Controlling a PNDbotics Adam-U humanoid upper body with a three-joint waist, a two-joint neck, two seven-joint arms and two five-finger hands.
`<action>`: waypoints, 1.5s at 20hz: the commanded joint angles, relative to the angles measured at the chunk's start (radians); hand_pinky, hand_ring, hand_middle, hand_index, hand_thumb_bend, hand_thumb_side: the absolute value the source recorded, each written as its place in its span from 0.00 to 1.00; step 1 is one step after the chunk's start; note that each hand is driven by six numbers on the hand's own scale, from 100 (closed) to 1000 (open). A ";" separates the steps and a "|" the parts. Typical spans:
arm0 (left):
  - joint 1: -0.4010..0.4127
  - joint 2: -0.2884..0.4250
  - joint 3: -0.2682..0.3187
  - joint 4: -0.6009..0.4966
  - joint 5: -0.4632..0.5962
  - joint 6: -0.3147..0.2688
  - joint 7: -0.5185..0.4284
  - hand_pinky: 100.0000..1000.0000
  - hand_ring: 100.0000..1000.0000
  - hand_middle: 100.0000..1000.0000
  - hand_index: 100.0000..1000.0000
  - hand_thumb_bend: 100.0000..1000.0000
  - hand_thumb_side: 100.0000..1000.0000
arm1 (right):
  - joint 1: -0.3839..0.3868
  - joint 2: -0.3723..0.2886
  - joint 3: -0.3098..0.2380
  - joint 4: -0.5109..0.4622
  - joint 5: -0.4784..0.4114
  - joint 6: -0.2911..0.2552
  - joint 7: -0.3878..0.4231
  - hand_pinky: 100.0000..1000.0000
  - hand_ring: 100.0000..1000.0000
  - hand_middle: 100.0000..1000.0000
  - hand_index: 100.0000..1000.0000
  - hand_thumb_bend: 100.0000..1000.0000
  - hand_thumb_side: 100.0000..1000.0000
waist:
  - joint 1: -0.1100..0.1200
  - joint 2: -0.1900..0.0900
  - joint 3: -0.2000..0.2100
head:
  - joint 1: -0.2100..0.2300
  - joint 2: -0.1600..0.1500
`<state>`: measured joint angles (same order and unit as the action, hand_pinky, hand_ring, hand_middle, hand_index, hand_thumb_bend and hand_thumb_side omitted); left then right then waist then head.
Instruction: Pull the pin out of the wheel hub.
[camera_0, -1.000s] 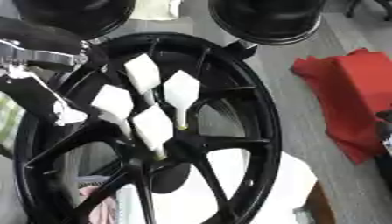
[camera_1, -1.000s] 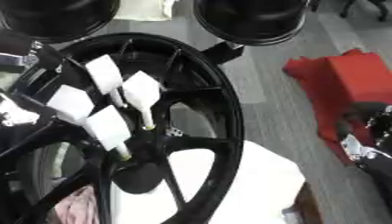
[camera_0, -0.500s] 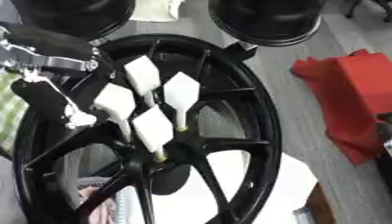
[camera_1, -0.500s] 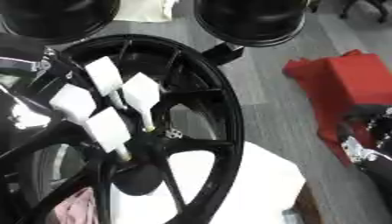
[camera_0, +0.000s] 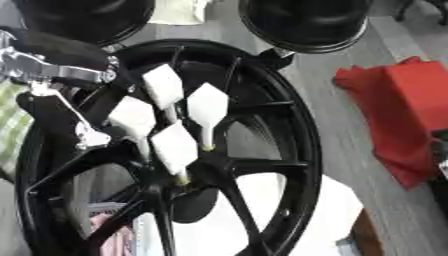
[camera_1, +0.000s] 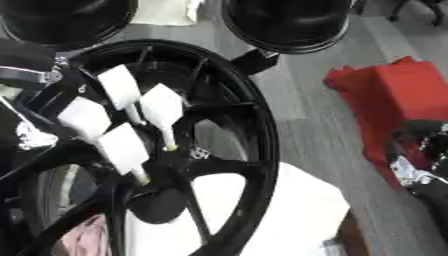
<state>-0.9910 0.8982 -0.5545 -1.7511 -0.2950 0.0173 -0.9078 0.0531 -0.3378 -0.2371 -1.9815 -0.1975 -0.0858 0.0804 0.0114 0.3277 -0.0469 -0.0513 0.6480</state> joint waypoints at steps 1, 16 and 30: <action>-0.016 0.017 0.013 -0.013 0.018 0.017 0.001 0.68 0.51 0.33 0.47 0.00 0.16 | -0.003 -0.012 -0.009 -0.018 -0.006 -0.001 -0.005 0.95 0.67 0.45 0.64 0.26 0.02 | -0.001 -0.019 0.001 | -0.003 -0.003; -0.043 0.035 0.158 -0.086 0.158 0.147 0.004 0.62 0.44 0.23 0.31 0.00 0.14 | 0.006 -0.015 -0.014 -0.018 -0.011 -0.005 -0.009 0.95 0.67 0.45 0.64 0.25 0.02 | -0.007 -0.030 0.014 | -0.014 0.004; 0.062 0.146 0.451 -0.020 0.314 0.201 0.217 0.61 0.41 0.19 0.29 0.00 0.26 | 0.019 -0.022 -0.029 -0.018 -0.019 -0.030 -0.026 0.95 0.67 0.45 0.65 0.25 0.01 | -0.024 -0.038 0.050 | -0.031 0.024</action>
<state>-0.9181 0.9917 -0.1454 -1.7791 0.0086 0.2166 -0.7165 0.0717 -0.3384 -0.2542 -1.9815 -0.2068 -0.1104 0.0573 -0.0136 0.3175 0.0017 -0.0805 0.6690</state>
